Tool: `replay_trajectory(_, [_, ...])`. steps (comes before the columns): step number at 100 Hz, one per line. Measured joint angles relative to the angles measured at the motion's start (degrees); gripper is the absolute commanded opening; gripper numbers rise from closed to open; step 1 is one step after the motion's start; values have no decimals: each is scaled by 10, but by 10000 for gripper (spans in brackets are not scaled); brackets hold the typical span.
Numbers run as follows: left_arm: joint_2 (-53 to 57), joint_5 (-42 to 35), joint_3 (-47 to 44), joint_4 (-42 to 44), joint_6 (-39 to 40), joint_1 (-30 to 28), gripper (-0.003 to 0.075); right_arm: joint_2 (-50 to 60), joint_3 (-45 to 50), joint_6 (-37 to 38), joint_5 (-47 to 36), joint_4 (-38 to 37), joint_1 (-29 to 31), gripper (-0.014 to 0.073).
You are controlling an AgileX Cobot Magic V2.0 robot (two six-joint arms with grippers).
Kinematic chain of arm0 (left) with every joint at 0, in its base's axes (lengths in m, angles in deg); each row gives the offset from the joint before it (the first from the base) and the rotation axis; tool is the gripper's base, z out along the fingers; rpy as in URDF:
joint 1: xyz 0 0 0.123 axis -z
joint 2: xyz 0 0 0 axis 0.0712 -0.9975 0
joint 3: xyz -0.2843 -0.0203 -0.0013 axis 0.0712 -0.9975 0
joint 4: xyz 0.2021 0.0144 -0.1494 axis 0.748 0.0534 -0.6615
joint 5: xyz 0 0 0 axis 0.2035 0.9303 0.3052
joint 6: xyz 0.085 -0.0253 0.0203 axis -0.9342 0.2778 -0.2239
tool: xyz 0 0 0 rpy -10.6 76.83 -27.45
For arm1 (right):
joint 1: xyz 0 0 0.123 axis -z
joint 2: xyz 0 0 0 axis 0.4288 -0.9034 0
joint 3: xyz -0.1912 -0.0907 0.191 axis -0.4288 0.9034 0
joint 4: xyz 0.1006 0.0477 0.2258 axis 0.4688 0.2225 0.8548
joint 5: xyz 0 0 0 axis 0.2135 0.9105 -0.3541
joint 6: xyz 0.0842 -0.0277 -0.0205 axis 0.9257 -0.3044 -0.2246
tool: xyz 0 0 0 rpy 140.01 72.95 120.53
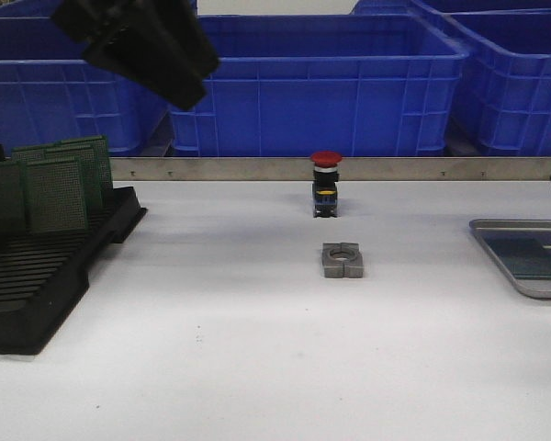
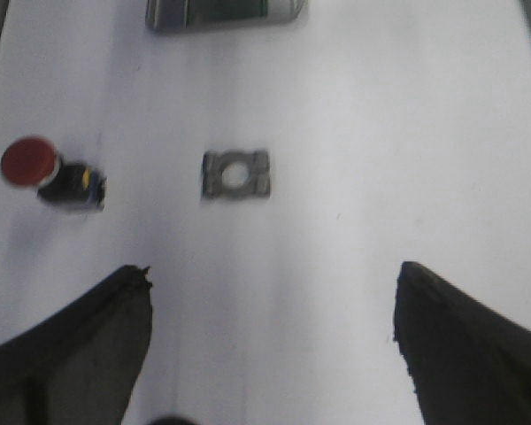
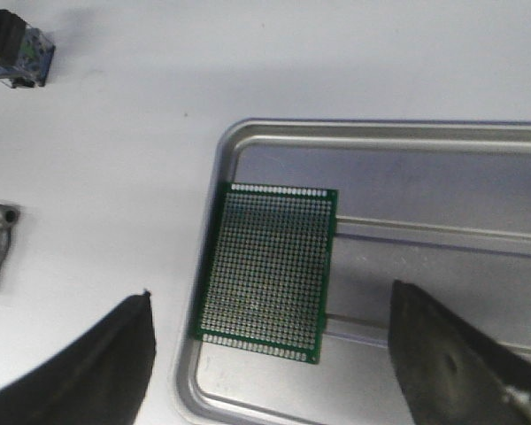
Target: Place circuit board on tray
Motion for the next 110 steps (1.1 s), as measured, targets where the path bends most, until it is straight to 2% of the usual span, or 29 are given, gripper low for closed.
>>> replay_trajectory(15, [1,5,0,94,0,-49,534,15,0,0,13,0,0,566])
replay_trajectory(27, [1,5,0,133,0,-85,534,16,0,0,25,-2,0,566])
replay_trajectory(51, [-12,-18,1,145,0,-135,534,16,0,0,33,-4,0,566])
replay_trajectory(87, [-86,-64,1,150,0,-139,524,16,0,0,41,-4,0,566])
replay_trajectory(92, [-93,-65,1,151,0,-139,501,16,0,0,42,-4,0,566])
replay_trajectory(99, [-100,-60,1,151,0,-139,428,16,0,0,43,-4,0,566])
replay_trajectory(110, [-106,-37,1,155,0,-139,256,16,0,0,44,-5,0,566])
